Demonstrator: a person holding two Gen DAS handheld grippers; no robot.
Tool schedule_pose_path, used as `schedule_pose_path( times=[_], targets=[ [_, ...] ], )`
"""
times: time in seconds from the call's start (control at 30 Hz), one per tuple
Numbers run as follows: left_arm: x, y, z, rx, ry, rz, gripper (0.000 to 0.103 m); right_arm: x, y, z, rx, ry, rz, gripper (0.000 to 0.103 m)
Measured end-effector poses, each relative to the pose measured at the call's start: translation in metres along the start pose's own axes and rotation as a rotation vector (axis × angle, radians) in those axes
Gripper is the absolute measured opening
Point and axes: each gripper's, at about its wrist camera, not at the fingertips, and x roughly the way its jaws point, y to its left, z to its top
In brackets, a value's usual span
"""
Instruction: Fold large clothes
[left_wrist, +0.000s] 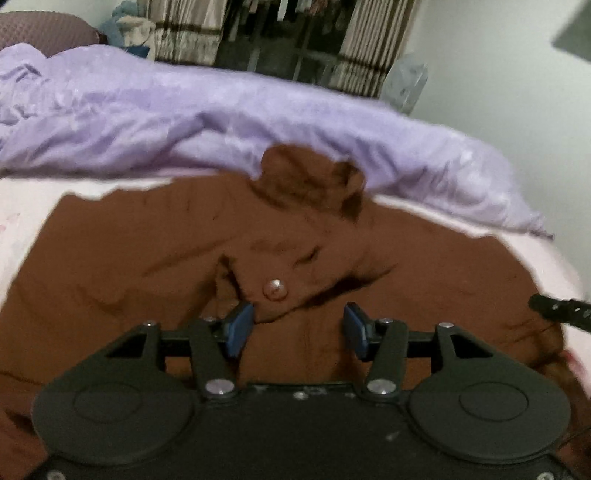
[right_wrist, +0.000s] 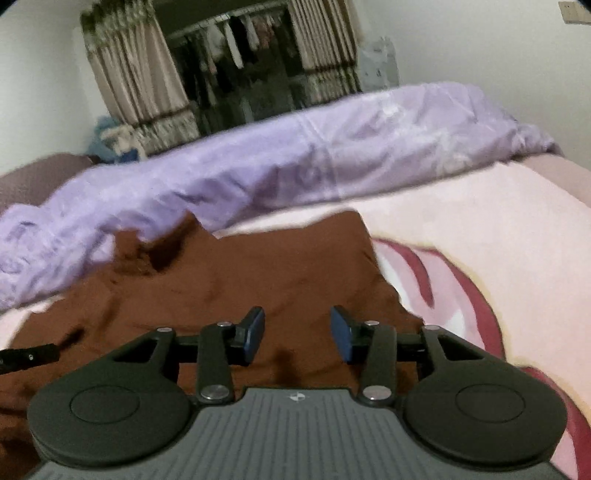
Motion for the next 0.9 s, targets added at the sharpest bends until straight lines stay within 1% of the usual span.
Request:
schedule_pose_path(
  times=[0.03, 0.1, 0.13, 0.2, 0.3, 0.37, 0.4, 0.43, 0.47, 0.5, 0.53, 0.6, 0.63, 0.7, 0.77, 0.83, 0.9],
  targets=[
    [0.005, 0.001, -0.004, 0.003, 0.009, 0.009, 0.055, 0.005, -0.004, -0.002, 0.007, 0.016, -0.008, 0.046],
    [0.014, 0.006, -0.011, 0.006, 0.01, 0.005, 0.06, 0.015, -0.015, -0.007, 0.04, 0.047, 0.003, 0.041],
    [0.014, 0.008, -0.012, 0.01, 0.003, 0.0, 0.06, 0.018, -0.021, -0.009, 0.058, 0.055, 0.009, 0.038],
    [0.015, 0.008, -0.012, 0.012, 0.007, -0.004, 0.06, 0.02, -0.028, -0.011, 0.088, 0.05, 0.028, 0.037],
    [0.019, 0.004, -0.007, 0.018, 0.018, -0.002, 0.06, 0.019, -0.026, -0.012, 0.079, 0.052, 0.026, 0.037],
    [0.011, 0.006, -0.004, 0.001, 0.019, -0.011, 0.061, 0.015, -0.025, -0.01, 0.074, 0.064, 0.026, 0.038],
    [0.006, 0.009, -0.002, -0.017, 0.017, -0.023, 0.063, 0.01, -0.026, -0.008, 0.085, 0.072, 0.037, 0.04],
    [-0.003, 0.014, -0.002, -0.033, 0.015, -0.03, 0.066, 0.003, -0.028, -0.005, 0.1, 0.078, 0.053, 0.043],
    [-0.012, 0.017, -0.003, -0.038, 0.012, -0.022, 0.073, -0.007, -0.031, -0.004, 0.113, 0.076, 0.076, 0.044],
    [-0.024, 0.022, -0.006, -0.033, 0.006, -0.011, 0.074, -0.02, -0.036, -0.004, 0.121, 0.068, 0.104, 0.049],
    [-0.038, 0.028, -0.01, -0.019, 0.0, -0.001, 0.074, -0.033, -0.041, -0.005, 0.121, 0.059, 0.129, 0.055],
    [-0.068, 0.04, -0.022, 0.007, -0.013, 0.023, 0.074, -0.06, -0.053, -0.011, 0.11, 0.052, 0.155, 0.059],
    [-0.087, 0.05, -0.03, 0.01, -0.029, 0.046, 0.074, -0.073, -0.06, -0.016, 0.104, 0.058, 0.163, 0.059],
    [-0.122, 0.07, -0.046, -0.027, -0.057, 0.075, 0.074, -0.099, -0.078, -0.029, 0.102, 0.078, 0.19, 0.06],
    [-0.157, 0.094, -0.065, -0.085, -0.077, 0.076, 0.075, -0.125, -0.096, -0.047, 0.099, 0.085, 0.221, 0.062],
    [-0.186, 0.115, -0.087, -0.129, -0.075, 0.097, 0.075, -0.146, -0.109, -0.063, 0.102, 0.085, 0.23, 0.069],
    [-0.205, 0.132, -0.109, -0.157, -0.057, 0.116, 0.076, -0.162, -0.123, -0.08, 0.126, 0.104, 0.226, 0.07]
  ],
)
